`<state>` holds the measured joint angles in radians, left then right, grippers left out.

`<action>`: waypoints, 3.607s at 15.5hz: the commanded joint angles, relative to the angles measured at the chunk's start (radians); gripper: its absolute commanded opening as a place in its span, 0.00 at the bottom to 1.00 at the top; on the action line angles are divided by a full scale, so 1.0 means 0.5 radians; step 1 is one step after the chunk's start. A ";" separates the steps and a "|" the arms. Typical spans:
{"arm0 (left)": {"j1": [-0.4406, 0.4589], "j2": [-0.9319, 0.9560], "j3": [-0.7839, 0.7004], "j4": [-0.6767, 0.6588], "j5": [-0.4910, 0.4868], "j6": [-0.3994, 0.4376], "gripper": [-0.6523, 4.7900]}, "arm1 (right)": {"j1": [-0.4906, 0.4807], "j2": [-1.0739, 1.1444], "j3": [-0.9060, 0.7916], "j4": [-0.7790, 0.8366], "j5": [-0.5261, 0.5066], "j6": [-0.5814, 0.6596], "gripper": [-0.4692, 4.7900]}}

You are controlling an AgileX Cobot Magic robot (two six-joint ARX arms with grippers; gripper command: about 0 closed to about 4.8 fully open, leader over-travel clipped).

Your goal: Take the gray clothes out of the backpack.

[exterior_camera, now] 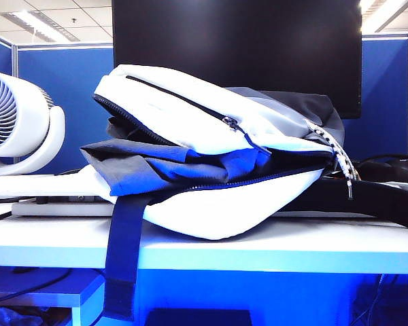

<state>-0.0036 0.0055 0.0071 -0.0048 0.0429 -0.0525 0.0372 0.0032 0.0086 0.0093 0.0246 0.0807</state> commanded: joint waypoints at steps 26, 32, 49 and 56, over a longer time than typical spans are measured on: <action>0.000 -0.005 0.258 0.919 0.531 -1.376 0.23 | 1.271 2.458 1.799 0.716 -0.530 -0.096 0.63; 0.000 -0.005 0.257 0.768 0.537 -1.180 0.23 | 1.646 3.011 1.915 0.739 0.502 -0.986 1.00; -0.001 -0.004 0.253 0.659 0.585 -1.081 0.23 | 1.518 3.548 2.255 0.876 0.903 -1.060 0.08; -0.002 0.178 0.254 0.641 0.813 -0.761 0.23 | 1.436 3.474 2.658 0.870 0.895 -0.932 0.08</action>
<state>-0.0040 0.0799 0.1310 0.2825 0.4450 -0.4400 0.7620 1.7515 1.3094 0.3965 0.4786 -0.3965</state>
